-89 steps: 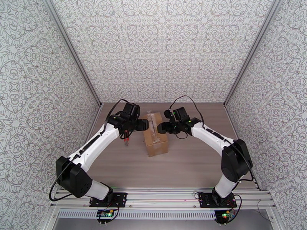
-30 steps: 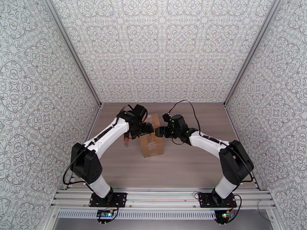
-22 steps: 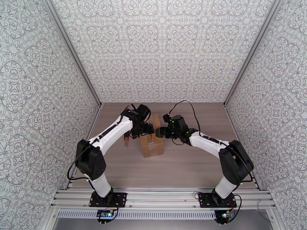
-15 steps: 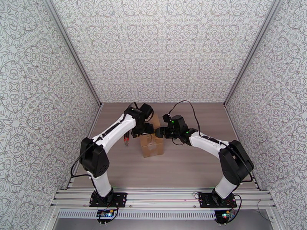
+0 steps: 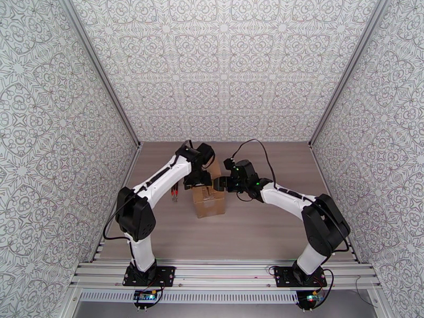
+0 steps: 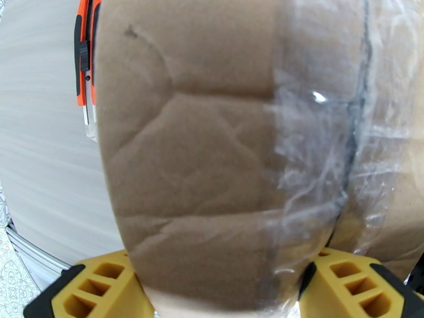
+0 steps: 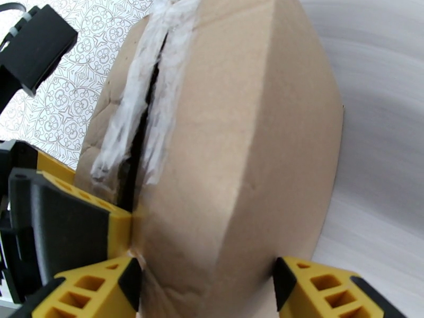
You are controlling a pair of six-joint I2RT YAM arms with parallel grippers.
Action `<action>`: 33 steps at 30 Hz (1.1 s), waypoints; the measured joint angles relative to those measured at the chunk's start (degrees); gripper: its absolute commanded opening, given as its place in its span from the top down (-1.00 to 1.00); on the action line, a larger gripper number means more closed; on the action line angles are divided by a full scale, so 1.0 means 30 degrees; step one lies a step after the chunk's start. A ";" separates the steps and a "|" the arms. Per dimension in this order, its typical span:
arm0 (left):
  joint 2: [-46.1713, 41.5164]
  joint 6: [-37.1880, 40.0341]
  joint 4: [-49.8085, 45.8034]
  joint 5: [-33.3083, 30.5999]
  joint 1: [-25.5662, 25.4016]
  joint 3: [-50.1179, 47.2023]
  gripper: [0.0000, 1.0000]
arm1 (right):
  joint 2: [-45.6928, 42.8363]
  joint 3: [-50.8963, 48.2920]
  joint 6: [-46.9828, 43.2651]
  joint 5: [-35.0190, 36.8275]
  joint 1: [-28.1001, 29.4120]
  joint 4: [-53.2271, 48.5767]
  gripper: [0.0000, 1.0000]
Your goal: Unpack the express box
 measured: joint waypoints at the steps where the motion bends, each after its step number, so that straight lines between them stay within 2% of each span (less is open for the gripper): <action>1: -0.0007 0.0007 -0.0007 0.0058 0.0058 0.0000 -0.29 | 0.0000 0.0022 0.0007 0.0029 0.0007 -0.0022 -0.42; 5: -0.0554 0.0175 0.0342 0.0590 0.0437 -0.0291 -0.29 | 0.0000 0.0197 0.0000 0.0102 0.0015 -0.0153 -0.43; 9: -0.2251 0.0481 0.1727 0.1668 0.1049 -0.1945 -0.30 | 0.0000 0.0401 -0.0007 0.0102 0.0197 -0.0372 -0.44; 14: -0.5253 0.0597 0.4517 0.3803 0.2273 -0.5122 -0.31 | 0.0000 0.0627 -0.0080 0.0015 0.0430 -0.0809 -0.45; 23: -0.8502 0.0998 0.8918 0.7351 0.3701 -0.8684 -0.34 | 0.0000 0.1377 -0.0430 0.0066 0.0401 -0.2237 -0.49; 33: -0.9704 0.0984 1.2131 0.9595 0.4656 -1.1446 -0.34 | 0.0000 0.3861 -0.1530 0.1035 0.0386 -0.5595 -0.67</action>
